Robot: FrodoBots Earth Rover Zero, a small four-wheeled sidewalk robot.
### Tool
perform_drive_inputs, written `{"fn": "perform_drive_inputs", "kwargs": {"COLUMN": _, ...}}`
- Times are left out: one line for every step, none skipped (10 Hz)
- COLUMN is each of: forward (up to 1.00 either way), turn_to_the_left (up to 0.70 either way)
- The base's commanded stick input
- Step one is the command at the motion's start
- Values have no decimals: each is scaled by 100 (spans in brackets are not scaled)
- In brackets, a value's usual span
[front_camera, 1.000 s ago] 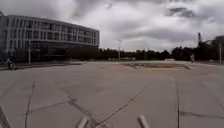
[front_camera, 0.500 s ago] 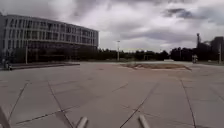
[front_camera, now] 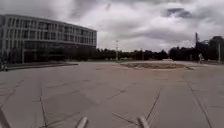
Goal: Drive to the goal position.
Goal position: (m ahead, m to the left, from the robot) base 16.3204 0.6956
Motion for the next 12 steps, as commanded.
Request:
{"fn": "perform_drive_inputs", "kwargs": {"forward": 70, "turn_to_the_left": 31}}
{"fn": "perform_drive_inputs", "kwargs": {"forward": 70, "turn_to_the_left": 36}}
{"fn": "perform_drive_inputs", "kwargs": {"forward": 70, "turn_to_the_left": 36}}
{"fn": "perform_drive_inputs", "kwargs": {"forward": 70, "turn_to_the_left": 36}}
{"fn": "perform_drive_inputs", "kwargs": {"forward": 70, "turn_to_the_left": 36}}
{"fn": "perform_drive_inputs", "kwargs": {"forward": 70, "turn_to_the_left": 36}}
{"fn": "perform_drive_inputs", "kwargs": {"forward": 70, "turn_to_the_left": 36}}
{"fn": "perform_drive_inputs", "kwargs": {"forward": 70, "turn_to_the_left": 36}}
{"fn": "perform_drive_inputs", "kwargs": {"forward": 70, "turn_to_the_left": 14}}
{"fn": "perform_drive_inputs", "kwargs": {"forward": 70, "turn_to_the_left": 1}}
{"fn": "perform_drive_inputs", "kwargs": {"forward": 70, "turn_to_the_left": 1}}
{"fn": "perform_drive_inputs", "kwargs": {"forward": 70, "turn_to_the_left": 1}}
